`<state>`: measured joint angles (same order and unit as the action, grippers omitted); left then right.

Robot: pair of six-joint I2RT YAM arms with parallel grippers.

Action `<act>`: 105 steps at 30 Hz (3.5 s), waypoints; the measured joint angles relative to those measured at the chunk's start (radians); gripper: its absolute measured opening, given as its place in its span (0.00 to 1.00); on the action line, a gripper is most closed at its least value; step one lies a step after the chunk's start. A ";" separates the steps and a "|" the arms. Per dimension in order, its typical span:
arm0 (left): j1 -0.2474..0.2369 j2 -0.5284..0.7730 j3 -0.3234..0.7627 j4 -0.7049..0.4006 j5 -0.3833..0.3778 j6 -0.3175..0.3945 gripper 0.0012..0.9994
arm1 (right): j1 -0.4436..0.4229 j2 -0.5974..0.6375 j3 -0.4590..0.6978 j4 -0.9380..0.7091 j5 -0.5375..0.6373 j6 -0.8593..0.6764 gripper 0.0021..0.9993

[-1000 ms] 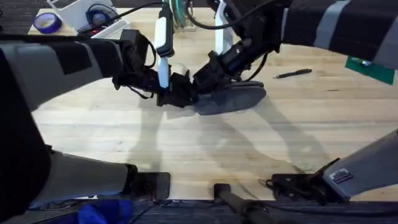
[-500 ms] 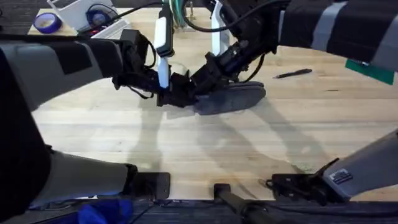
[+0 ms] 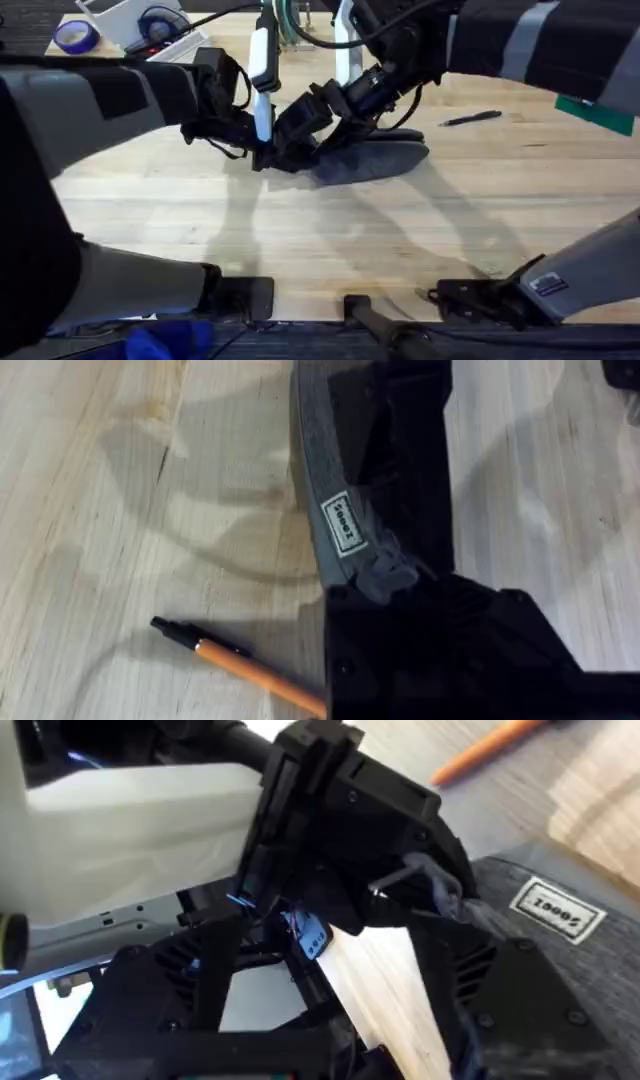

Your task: Unzip the bag, pick up the pens from the table one at a time and place them inside, then zip the bag closed.

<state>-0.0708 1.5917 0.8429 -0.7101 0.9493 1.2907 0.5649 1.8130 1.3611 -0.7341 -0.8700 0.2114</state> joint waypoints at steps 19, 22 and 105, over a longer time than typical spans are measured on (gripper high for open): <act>0.000 0.000 -0.001 -0.003 0.006 -0.005 0.99 | 0.001 0.000 0.001 -0.008 -0.010 -0.021 1.00; 0.000 0.000 -0.001 -0.003 0.007 -0.005 1.00 | 0.001 0.000 0.001 -0.032 -0.010 -0.051 1.00; 0.139 -0.801 0.117 -0.515 -0.378 -0.543 1.00 | 0.004 -0.461 0.001 -0.492 0.830 -0.526 0.03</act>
<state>0.0681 0.7902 0.9604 -1.2251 0.5709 0.7475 0.5686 1.3519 1.3624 -1.2257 -0.0400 -0.3150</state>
